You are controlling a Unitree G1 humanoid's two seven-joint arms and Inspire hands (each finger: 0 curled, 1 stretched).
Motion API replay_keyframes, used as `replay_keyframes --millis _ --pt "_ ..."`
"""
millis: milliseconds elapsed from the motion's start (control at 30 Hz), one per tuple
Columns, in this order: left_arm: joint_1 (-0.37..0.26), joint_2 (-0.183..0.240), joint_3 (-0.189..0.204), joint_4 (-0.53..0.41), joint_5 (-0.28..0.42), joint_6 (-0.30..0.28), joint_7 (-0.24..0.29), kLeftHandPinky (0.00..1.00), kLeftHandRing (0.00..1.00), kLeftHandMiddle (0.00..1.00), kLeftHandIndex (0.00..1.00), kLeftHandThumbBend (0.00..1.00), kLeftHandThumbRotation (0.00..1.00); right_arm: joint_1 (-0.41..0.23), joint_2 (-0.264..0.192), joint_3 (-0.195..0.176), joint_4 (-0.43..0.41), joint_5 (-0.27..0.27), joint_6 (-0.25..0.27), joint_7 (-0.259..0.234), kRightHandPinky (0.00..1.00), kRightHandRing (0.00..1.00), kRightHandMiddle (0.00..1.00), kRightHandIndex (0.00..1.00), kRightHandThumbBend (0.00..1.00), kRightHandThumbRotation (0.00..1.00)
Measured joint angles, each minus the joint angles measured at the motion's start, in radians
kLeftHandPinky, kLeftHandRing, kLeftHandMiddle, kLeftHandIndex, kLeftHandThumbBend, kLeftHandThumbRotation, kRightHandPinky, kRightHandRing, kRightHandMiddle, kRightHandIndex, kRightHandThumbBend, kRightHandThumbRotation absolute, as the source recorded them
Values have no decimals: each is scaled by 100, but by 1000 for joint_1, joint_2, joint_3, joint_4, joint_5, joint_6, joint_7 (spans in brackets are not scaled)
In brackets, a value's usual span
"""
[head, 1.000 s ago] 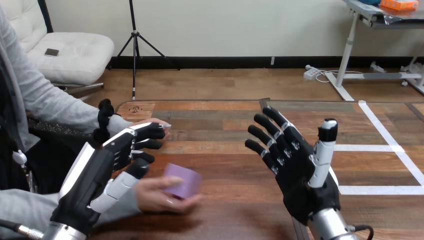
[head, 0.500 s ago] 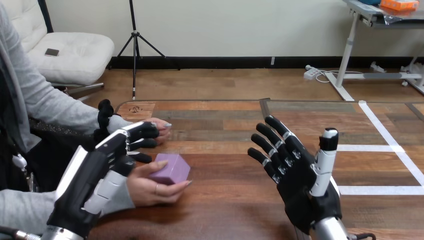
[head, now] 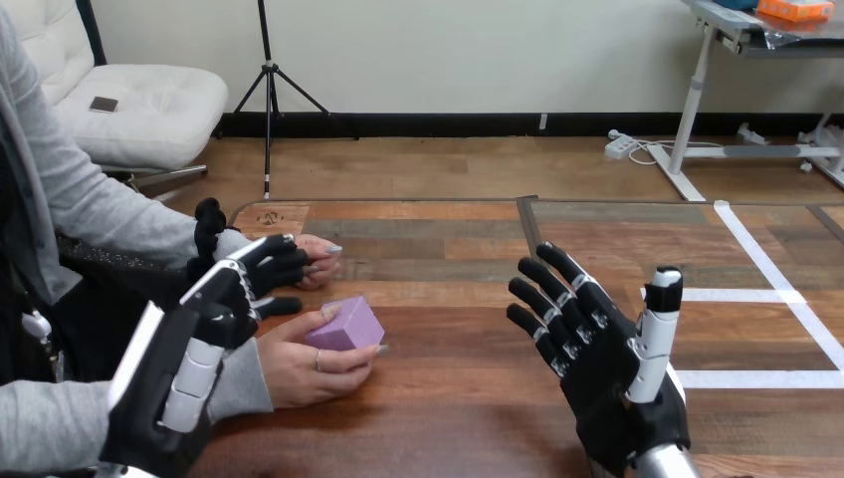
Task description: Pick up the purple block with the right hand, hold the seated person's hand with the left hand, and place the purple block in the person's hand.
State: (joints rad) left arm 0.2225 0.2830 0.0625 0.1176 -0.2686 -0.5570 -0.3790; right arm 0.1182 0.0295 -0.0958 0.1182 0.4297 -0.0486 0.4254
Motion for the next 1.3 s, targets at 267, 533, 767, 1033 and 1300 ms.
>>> replay_keyframes --millis 267,533,767,1033,1300 --pt "5 -17 -3 1 8 1 -15 79 85 81 79 82 100 10 0 -3 2 0 0 1 90 88 87 85 100 100" --pt "14 -33 -10 0 14 8 -16 82 85 82 79 81 100 23 0 -3 2 1 0 12 91 88 87 85 100 100" --pt "38 -68 -18 -2 20 19 -6 84 84 81 77 76 100 35 0 -4 2 4 0 13 88 86 86 85 100 99" --pt "78 -154 -41 -1 59 -19 54 77 80 78 72 70 100 48 0 -4 2 4 -1 18 86 86 86 85 100 98" --pt "94 -197 -73 2 78 -56 88 78 81 79 72 66 100 67 0 -1 1 -2 -19 23 88 86 86 85 98 100"
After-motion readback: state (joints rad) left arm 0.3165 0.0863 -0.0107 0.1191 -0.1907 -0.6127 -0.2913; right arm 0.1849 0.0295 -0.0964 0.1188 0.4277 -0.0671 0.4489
